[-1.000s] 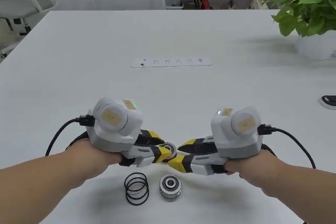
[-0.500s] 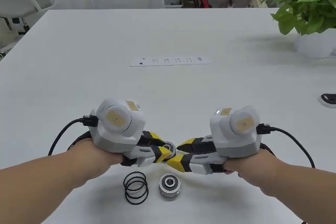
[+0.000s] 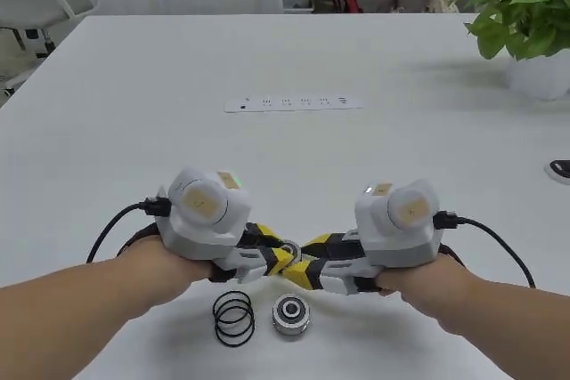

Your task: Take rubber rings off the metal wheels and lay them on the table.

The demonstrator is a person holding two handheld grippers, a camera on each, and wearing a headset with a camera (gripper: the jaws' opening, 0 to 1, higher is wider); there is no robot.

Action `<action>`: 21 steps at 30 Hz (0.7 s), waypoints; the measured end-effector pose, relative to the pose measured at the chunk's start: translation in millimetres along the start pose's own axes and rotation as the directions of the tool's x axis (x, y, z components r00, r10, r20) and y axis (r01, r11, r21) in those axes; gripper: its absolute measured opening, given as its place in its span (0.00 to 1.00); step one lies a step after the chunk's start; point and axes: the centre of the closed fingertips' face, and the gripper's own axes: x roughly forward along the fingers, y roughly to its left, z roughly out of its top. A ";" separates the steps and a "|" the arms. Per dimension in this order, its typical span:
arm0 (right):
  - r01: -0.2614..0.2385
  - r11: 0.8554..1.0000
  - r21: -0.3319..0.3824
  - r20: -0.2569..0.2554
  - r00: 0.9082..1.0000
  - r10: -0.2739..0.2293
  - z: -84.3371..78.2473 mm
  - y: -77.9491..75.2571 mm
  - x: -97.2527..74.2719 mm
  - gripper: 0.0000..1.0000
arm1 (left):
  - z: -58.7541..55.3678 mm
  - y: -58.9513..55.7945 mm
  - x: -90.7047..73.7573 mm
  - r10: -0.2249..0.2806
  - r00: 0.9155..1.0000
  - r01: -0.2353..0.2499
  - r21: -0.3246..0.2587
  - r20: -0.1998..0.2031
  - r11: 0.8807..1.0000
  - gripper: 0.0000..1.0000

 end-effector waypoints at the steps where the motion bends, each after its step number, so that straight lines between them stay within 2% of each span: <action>1: 0.002 1.000 -0.002 -0.001 1.000 -0.002 -0.2 -0.2 0.3 0.24 | -0.4 0.1 -0.1 0.000 1.000 0.000 0.000 -0.001 1.000 0.14; 12: 0.014 0.999 -0.029 -0.016 1.000 -0.014 -3.0 -1.5 0.6 0.20 | -0.4 0.4 0.8 0.006 1.000 -0.006 -0.004 0.003 1.000 0.14; 21: 0.014 1.000 -0.025 -0.026 1.000 -0.014 -6.5 -3.2 -2.6 0.14 | -1.1 0.2 0.5 0.012 1.000 -0.012 -0.008 0.006 1.000 0.14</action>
